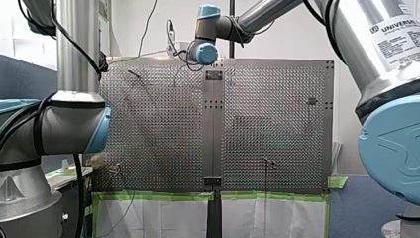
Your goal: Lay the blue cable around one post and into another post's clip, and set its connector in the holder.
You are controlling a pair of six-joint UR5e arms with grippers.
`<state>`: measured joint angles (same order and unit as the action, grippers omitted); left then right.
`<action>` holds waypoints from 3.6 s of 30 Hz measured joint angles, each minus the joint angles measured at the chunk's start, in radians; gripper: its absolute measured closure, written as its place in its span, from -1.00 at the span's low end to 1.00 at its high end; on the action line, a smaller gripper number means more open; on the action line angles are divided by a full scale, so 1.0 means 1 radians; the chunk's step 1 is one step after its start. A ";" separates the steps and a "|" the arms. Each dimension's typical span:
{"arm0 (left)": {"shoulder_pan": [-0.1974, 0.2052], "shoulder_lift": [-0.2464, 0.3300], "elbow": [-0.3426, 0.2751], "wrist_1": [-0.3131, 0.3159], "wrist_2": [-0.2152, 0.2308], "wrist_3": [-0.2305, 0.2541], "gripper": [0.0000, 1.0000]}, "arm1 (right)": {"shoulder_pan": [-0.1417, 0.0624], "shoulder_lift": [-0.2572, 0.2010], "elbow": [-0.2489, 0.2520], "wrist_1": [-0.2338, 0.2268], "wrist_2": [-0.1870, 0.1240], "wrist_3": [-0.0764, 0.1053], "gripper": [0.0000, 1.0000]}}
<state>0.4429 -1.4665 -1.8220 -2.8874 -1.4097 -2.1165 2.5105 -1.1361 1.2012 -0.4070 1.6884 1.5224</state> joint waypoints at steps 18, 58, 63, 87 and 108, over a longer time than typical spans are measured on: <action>0.121 -0.011 0.000 0.130 0.115 -0.103 -1.00 | -0.008 0.011 -0.028 -0.019 -0.011 0.009 1.00; -0.054 -0.111 0.000 0.313 0.134 -0.235 -1.00 | -0.069 0.105 -0.028 -0.076 -0.031 0.033 1.00; -0.084 -0.148 -0.001 0.313 0.105 -0.211 -1.00 | -0.069 0.113 -0.028 -0.077 -0.031 0.032 1.00; -0.166 -0.189 -0.057 0.387 -0.080 -0.305 -1.00 | -0.104 0.160 -0.027 0.057 0.007 0.035 1.00; -0.159 -0.189 -0.071 0.405 -0.053 -0.310 -1.00 | -0.141 0.179 0.112 -0.016 0.116 0.097 1.00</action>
<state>0.2838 -1.6557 -1.8925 -2.4822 -1.4623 -2.4270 2.3699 -0.9570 1.3131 -0.4228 1.8046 1.6192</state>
